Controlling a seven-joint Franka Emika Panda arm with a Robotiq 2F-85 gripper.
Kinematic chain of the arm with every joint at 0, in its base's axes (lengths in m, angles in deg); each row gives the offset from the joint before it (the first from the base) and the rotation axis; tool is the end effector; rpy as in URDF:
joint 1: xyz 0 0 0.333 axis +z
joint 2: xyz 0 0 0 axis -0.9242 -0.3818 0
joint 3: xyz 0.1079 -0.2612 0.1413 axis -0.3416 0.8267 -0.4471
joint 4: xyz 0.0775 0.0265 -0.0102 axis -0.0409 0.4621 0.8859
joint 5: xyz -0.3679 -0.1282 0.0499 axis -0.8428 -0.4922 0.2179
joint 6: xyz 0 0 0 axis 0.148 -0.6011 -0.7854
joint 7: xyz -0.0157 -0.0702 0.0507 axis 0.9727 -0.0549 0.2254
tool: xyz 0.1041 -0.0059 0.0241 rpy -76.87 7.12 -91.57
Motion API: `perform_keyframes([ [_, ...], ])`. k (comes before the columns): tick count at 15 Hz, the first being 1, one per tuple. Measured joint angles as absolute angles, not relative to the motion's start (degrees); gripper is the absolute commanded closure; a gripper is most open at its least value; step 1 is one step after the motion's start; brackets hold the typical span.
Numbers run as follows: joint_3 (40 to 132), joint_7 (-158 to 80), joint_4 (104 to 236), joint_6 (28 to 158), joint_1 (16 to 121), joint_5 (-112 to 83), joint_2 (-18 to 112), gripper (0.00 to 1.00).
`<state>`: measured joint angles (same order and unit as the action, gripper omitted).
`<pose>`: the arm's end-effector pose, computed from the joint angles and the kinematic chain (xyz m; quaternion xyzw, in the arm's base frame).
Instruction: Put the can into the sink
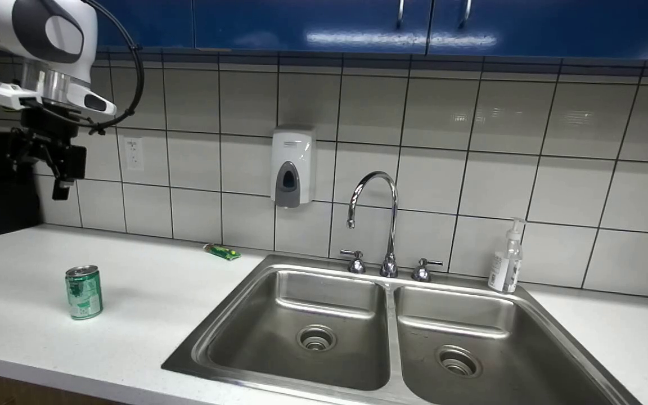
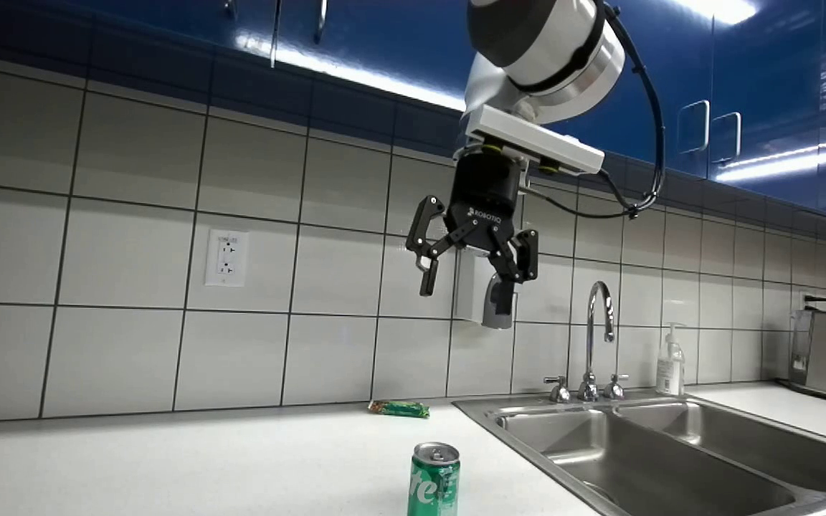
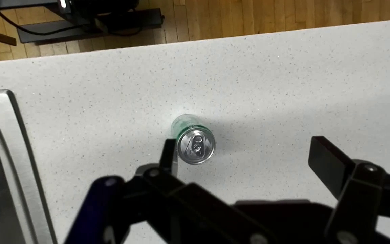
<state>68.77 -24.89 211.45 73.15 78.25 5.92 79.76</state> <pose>0.4067 0.2036 0.4413 -0.9939 0.0279 0.0592 0.0891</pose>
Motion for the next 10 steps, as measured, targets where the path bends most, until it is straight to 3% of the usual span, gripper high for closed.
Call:
perform_keyframes([
  [10, 67.3, -24.9, 216.6, 81.0, 78.4, 2.6, 79.0, 0.00],
])
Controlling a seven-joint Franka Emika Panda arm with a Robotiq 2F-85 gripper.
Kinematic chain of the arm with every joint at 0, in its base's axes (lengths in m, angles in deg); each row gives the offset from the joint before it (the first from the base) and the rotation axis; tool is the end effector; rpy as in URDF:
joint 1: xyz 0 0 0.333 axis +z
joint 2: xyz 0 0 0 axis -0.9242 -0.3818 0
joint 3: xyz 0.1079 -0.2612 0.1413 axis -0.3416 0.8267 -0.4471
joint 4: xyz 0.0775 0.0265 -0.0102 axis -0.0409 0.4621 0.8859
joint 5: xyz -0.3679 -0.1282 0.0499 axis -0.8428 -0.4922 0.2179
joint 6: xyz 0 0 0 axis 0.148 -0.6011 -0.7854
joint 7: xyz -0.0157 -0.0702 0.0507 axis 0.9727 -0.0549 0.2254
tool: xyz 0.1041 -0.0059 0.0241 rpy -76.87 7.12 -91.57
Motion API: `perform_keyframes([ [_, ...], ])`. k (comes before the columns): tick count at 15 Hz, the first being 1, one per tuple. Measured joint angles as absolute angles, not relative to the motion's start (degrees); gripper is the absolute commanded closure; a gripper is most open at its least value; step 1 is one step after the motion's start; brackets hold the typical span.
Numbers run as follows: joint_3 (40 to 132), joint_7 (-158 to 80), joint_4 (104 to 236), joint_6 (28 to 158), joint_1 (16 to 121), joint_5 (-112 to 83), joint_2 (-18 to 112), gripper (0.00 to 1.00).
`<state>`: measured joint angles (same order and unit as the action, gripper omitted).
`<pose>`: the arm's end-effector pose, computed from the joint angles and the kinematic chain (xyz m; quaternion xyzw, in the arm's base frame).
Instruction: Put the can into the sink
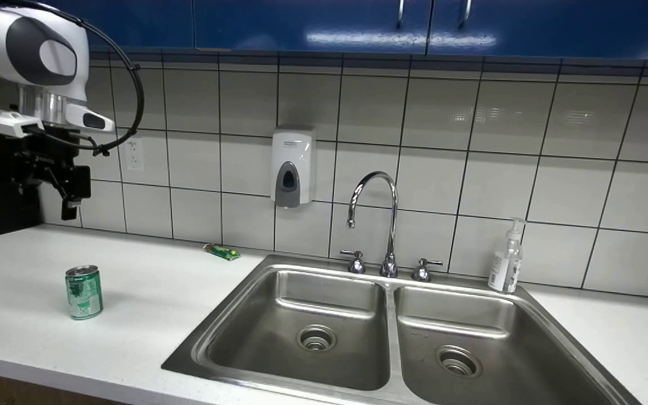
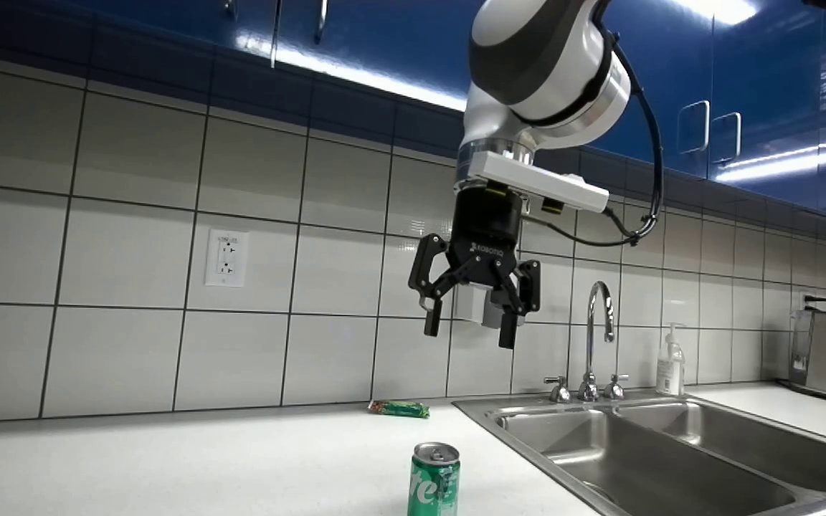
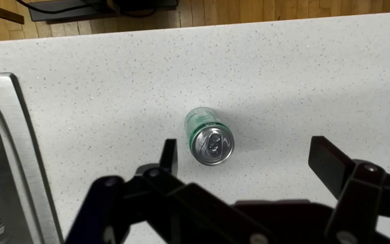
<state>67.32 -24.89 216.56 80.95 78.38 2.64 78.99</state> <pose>0.4002 0.2036 0.4047 -0.9975 0.0137 0.0326 0.0620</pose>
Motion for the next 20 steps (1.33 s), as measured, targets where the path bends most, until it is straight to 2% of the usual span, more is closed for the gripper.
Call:
perform_keyframes([
  [20, 66.1, -21.7, 219.6, 96.5, 80.0, -7.3, 66.1, 0.00],
])
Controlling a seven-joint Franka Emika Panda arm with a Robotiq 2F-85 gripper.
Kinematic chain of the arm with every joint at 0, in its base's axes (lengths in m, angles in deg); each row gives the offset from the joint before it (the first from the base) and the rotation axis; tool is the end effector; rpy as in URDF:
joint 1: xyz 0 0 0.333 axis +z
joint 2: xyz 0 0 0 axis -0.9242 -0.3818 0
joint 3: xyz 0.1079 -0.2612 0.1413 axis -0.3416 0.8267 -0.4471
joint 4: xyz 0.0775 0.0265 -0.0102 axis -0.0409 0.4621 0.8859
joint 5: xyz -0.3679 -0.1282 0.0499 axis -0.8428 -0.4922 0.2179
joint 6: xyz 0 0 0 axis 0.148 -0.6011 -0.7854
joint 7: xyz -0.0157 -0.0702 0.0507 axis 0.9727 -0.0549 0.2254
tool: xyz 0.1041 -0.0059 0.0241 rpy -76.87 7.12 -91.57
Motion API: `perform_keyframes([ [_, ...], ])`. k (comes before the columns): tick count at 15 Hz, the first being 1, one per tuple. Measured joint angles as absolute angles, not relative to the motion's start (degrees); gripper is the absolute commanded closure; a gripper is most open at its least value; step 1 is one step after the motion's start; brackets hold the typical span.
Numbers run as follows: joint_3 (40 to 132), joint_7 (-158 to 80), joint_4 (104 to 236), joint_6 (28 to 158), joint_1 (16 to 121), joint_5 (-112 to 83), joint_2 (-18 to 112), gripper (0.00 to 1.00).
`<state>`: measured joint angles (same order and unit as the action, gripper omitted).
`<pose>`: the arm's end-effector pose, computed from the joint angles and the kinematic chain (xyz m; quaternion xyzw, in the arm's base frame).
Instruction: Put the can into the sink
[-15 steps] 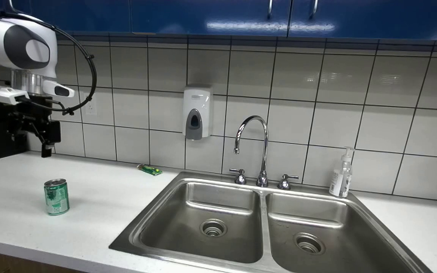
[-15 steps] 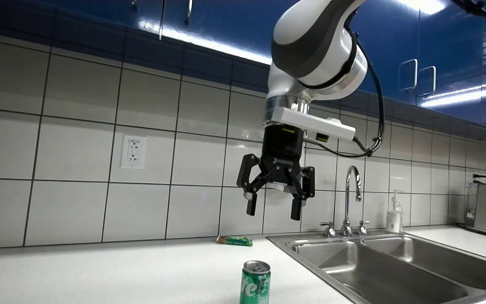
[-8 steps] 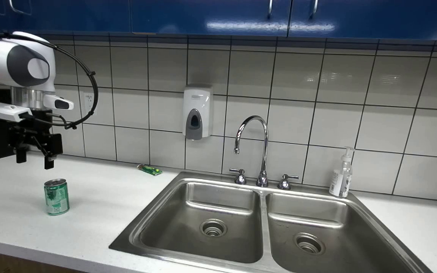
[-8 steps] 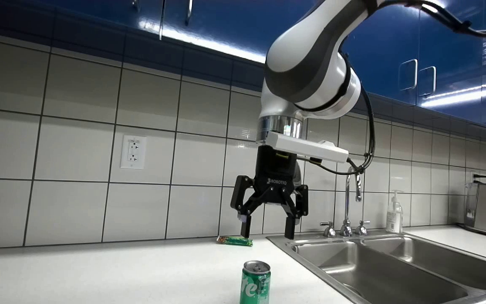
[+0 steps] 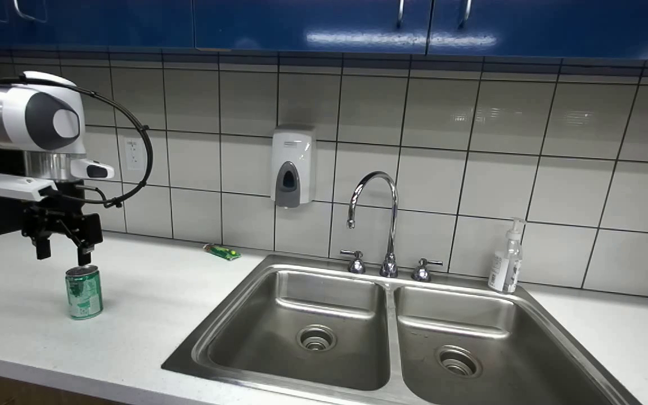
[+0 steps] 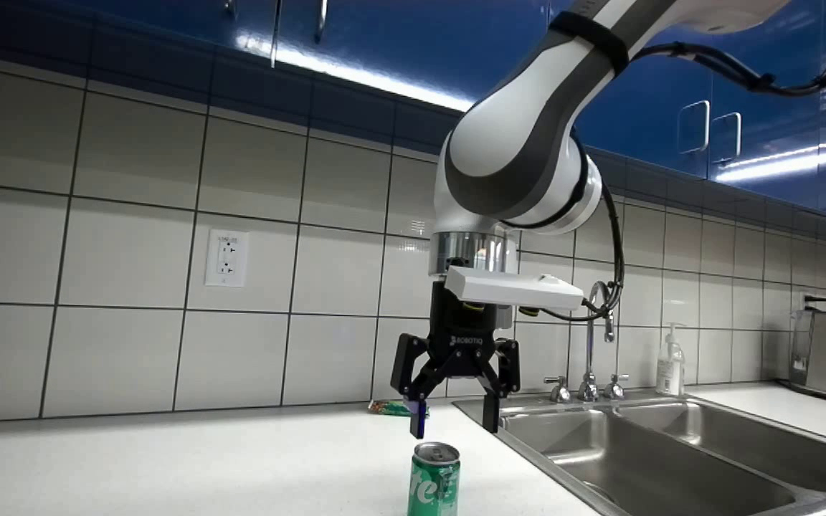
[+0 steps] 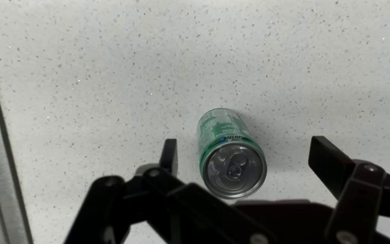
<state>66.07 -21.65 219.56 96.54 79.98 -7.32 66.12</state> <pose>0.4105 0.2217 0.3054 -0.9994 -0.0278 0.0154 0.0129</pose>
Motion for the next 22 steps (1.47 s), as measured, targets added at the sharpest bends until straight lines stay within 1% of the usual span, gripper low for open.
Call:
perform_keyframes([
  [10, 66.7, -17.2, 217.5, 99.7, 80.0, -14.5, 59.6, 0.00],
  [19, 69.0, -16.7, 213.7, 100.4, 81.6, -16.3, 53.8, 0.00],
  [20, 69.3, -16.7, 213.4, 100.5, 81.9, -16.3, 53.3, 0.05],
  [21, 69.5, -16.7, 213.1, 100.6, 82.1, -16.3, 52.8, 0.26],
  [22, 69.7, -16.7, 212.9, 100.7, 82.3, -16.3, 52.4, 0.29],
])
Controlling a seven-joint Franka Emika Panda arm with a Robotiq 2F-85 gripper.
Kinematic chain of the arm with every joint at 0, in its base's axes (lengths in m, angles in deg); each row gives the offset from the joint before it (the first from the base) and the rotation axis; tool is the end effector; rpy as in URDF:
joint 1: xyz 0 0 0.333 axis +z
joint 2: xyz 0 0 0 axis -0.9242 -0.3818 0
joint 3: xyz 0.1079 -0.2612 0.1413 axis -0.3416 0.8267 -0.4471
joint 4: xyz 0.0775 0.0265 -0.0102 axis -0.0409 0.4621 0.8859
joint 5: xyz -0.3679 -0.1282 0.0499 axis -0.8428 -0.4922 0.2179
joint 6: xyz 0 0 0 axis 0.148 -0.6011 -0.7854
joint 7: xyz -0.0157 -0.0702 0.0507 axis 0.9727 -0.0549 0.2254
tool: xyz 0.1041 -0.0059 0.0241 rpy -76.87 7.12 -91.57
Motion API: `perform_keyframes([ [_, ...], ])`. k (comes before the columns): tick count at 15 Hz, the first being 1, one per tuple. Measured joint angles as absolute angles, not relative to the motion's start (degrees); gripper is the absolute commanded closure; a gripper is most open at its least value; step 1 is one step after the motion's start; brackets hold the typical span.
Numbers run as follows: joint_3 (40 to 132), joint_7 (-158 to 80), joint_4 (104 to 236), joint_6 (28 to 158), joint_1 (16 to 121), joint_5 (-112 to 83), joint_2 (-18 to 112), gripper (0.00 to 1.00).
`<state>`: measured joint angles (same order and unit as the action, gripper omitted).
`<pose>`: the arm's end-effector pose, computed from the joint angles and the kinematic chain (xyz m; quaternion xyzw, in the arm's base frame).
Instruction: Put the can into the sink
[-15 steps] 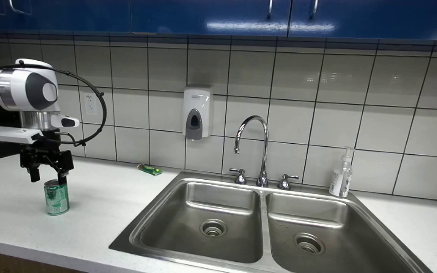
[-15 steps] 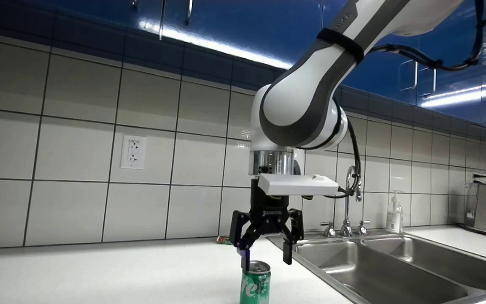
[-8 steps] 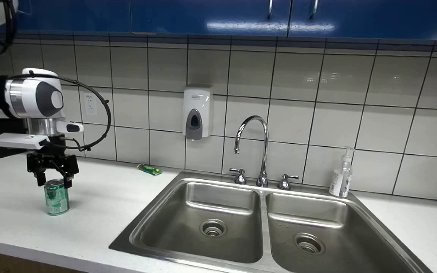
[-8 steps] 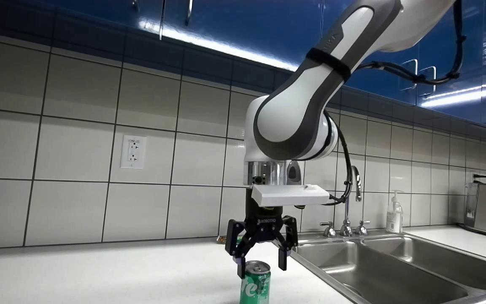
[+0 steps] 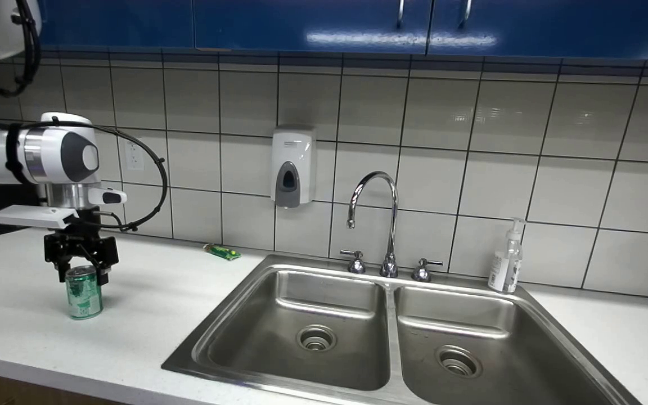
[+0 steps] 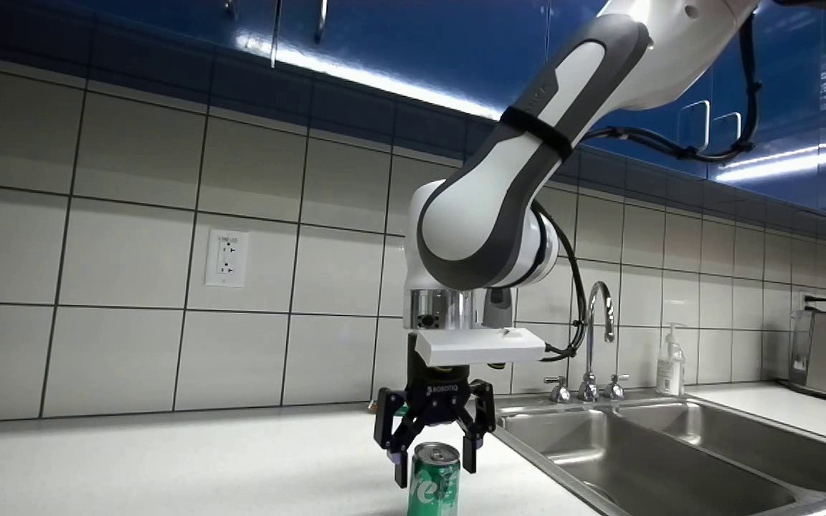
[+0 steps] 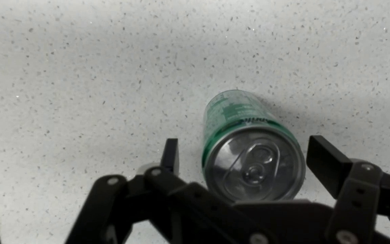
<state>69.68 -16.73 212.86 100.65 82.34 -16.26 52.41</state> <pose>0.4474 0.2317 0.2428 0.9990 0.0341 -0.0255 0.0164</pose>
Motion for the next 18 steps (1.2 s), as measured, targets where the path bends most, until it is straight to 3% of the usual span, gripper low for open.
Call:
perform_keyframes([
  [1, 69.9, -16.7, 212.6, 100.7, 82.6, -16.3, 52.1, 0.32],
  [5, 70.5, -16.7, 211.8, 101.0, 83.0, -16.3, 50.9, 0.62],
  [18, 71.3, -16.7, 210.4, 101.1, 83.4, -15.9, 51.7, 0.62],
])
